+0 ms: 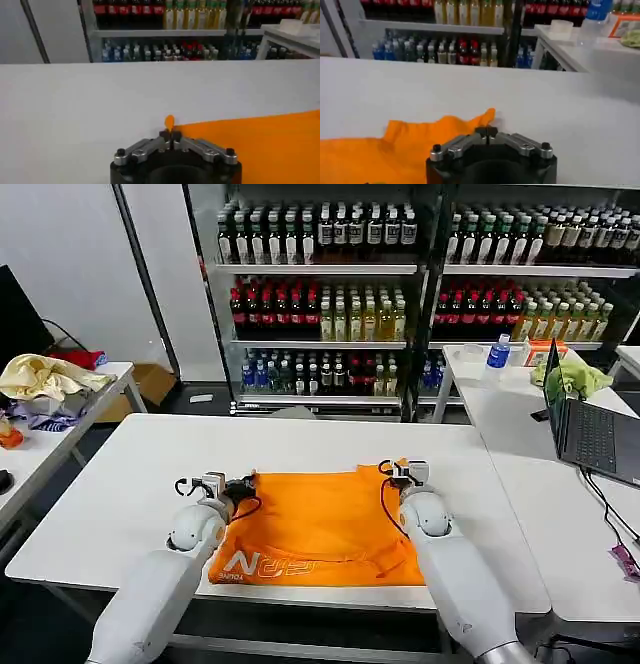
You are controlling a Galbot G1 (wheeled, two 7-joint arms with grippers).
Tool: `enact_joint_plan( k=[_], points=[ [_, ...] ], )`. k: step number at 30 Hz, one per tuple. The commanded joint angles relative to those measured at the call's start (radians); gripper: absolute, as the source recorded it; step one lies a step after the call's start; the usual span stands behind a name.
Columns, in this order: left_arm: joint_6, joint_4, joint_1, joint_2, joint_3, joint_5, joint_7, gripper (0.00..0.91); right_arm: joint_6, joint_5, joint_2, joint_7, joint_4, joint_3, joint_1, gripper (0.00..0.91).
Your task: Fold and organize the clothes.
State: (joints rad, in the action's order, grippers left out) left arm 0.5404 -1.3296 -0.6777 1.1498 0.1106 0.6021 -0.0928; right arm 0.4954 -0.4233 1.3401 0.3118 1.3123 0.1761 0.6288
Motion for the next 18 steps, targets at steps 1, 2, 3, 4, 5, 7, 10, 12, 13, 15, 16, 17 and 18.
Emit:
enact_joint_plan(
  k=[1, 2, 3, 4, 5, 7, 10, 12, 13, 15, 16, 17, 18],
  points=[
    [0.007, -0.201, -0.064, -0.058, 0.045, 0.075, 0.002, 0.01, -0.029, -0.001, -0.035, 0.003, 0.195, 0.005, 0.062, 0.0],
    [0.009, -0.215, -0.072, -0.064, 0.049, 0.077, 0.002, 0.01, -0.021, -0.005, -0.04, 0.004, 0.221, 0.008, 0.073, 0.0],
    [0.012, -0.232, -0.082, -0.071, 0.055, 0.08, 0.001, 0.01, -0.011, -0.011, -0.046, 0.007, 0.251, 0.012, 0.084, 0.0],
    [0.013, -0.241, -0.089, -0.074, 0.059, 0.08, 0.001, 0.01, -0.007, -0.013, -0.05, 0.008, 0.268, 0.014, 0.092, 0.0],
    [0.015, -0.253, -0.097, -0.078, 0.063, 0.084, 0.0, 0.01, 0.001, -0.017, -0.057, 0.01, 0.29, 0.02, 0.103, 0.0],
    [0.019, -0.284, -0.118, -0.088, 0.08, 0.087, -0.002, 0.01, 0.016, -0.028, -0.072, 0.014, 0.339, 0.034, 0.131, 0.0],
    [0.028, -0.334, -0.152, -0.101, 0.099, 0.096, -0.005, 0.01, 0.031, -0.042, -0.097, 0.018, 0.401, 0.056, 0.171, 0.0],
    [0.031, -0.366, -0.174, -0.109, 0.11, 0.097, -0.006, 0.01, 0.04, -0.048, -0.111, 0.019, 0.448, 0.067, 0.212, 0.0],
    [0.033, -0.38, -0.19, -0.114, 0.115, 0.097, -0.007, 0.01, 0.043, -0.049, -0.121, 0.018, 0.47, 0.079, 0.234, 0.0],
    [0.034, -0.404, -0.219, -0.125, 0.124, 0.096, -0.007, 0.01, 0.049, -0.049, -0.134, 0.018, 0.515, 0.094, 0.285, 0.0],
    [0.034, -0.412, -0.234, -0.13, 0.129, 0.095, -0.007, 0.01, 0.052, -0.05, -0.138, 0.018, 0.535, 0.103, 0.31, 0.0],
    [0.034, -0.42, -0.246, -0.135, 0.135, 0.094, -0.008, 0.01, 0.054, -0.05, -0.144, 0.018, 0.561, 0.111, 0.337, 0.0],
    [0.034, -0.429, -0.263, -0.141, 0.139, 0.094, -0.008, 0.01, 0.057, -0.05, -0.148, 0.017, 0.581, 0.121, 0.368, 0.0]
  ],
)
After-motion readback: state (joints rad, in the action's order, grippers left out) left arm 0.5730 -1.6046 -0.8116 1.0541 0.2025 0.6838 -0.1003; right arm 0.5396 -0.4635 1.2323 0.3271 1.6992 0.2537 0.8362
